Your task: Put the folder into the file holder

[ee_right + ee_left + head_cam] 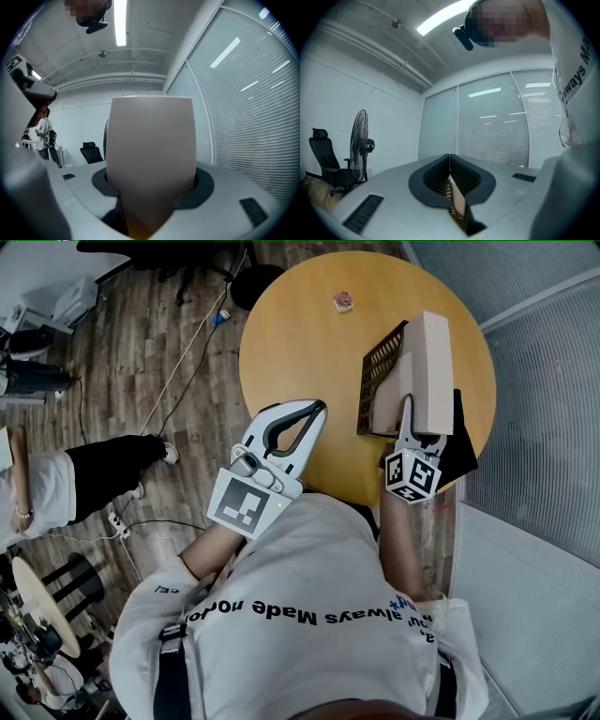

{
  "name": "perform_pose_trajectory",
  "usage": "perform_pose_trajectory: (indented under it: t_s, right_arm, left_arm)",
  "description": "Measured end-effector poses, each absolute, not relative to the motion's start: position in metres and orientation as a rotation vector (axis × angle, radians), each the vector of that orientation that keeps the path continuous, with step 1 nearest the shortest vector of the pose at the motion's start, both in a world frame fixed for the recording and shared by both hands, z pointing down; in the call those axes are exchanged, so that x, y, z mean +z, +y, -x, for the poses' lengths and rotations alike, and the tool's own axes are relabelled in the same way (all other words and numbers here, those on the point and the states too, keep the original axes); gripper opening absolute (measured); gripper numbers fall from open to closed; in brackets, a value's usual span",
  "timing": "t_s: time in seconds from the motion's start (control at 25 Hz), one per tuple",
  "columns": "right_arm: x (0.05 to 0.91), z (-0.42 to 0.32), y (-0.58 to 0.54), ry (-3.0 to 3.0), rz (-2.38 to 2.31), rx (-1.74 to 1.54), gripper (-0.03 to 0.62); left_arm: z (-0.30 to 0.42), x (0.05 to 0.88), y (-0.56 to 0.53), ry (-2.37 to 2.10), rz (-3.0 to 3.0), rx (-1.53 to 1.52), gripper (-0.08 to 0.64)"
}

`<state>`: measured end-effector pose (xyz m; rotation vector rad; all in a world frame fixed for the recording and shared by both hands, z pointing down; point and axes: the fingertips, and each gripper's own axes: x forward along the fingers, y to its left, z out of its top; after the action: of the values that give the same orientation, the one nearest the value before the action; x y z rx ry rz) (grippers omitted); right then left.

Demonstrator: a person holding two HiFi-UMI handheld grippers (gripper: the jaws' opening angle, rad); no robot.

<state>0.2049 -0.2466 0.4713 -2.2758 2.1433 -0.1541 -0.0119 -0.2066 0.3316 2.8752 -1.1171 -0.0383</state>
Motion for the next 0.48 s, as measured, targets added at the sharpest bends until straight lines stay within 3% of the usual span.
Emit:
perform_pose_trajectory:
  t_s: [0.48]
  right_arm:
    - [0.494, -0.204, -0.248, 2.155, 2.281, -0.183, 0.282]
  left_arm:
    - [0.012, 0.338, -0.207, -1.126, -2.874, -0.034, 0.025]
